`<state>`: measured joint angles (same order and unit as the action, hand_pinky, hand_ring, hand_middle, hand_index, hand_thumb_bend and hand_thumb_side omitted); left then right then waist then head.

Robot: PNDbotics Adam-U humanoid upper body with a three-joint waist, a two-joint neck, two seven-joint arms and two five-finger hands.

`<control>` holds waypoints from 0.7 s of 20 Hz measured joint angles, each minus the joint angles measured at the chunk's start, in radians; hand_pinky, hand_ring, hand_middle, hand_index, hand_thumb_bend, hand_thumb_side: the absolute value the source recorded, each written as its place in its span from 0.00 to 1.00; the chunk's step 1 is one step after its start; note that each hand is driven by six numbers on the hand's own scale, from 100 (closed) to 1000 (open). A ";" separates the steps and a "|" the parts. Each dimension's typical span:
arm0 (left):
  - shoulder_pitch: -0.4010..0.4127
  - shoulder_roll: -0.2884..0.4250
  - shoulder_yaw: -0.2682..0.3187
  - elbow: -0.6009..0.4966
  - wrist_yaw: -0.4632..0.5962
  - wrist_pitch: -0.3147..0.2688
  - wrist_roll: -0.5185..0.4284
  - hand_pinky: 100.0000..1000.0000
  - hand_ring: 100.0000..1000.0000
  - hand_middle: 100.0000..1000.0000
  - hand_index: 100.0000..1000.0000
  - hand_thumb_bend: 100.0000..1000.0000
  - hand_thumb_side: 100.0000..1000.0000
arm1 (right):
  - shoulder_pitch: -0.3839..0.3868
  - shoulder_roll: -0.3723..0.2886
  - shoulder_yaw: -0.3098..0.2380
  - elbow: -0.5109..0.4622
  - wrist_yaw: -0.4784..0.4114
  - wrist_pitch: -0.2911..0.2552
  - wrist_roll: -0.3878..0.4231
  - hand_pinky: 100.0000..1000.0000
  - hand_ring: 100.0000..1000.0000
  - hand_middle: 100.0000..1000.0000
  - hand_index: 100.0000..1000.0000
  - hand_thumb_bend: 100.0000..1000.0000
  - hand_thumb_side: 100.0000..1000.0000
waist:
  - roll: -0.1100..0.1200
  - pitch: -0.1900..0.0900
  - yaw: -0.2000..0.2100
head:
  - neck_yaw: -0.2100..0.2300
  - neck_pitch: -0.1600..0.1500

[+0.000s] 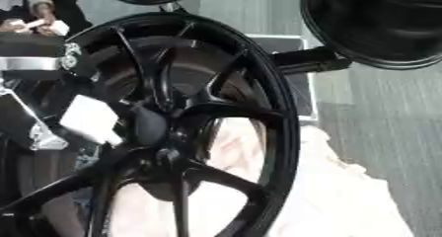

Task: Pull the pin out of the wheel hub.

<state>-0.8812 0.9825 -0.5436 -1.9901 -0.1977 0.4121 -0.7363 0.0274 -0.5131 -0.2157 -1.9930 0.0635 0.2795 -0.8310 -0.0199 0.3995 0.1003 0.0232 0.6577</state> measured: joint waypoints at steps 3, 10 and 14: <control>0.002 0.000 0.010 0.000 0.020 0.019 0.048 0.53 0.34 0.25 0.49 0.34 0.00 | 0.001 0.005 -0.001 0.000 -0.001 -0.002 -0.002 0.59 0.65 0.56 0.61 0.00 0.41 | 0.000 -0.002 0.000 | 0.000 0.000; 0.023 0.002 0.077 0.000 0.069 0.025 0.156 0.49 0.25 0.15 0.37 0.31 0.00 | 0.007 0.008 -0.006 0.000 -0.003 -0.006 -0.006 0.59 0.65 0.56 0.61 0.00 0.41 | 0.003 -0.006 0.003 | -0.002 0.000; 0.037 0.014 0.151 0.000 0.107 0.001 0.214 0.48 0.20 0.10 0.32 0.34 0.00 | 0.010 0.008 -0.010 0.000 -0.004 -0.010 -0.010 0.59 0.65 0.56 0.61 0.00 0.41 | 0.005 -0.012 0.006 | -0.009 -0.001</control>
<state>-0.8442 0.9962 -0.3927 -1.9903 -0.0905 0.4131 -0.5219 0.0375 -0.5051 -0.2256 -1.9930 0.0596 0.2698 -0.8406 -0.0148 0.3880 0.1065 0.0140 0.6568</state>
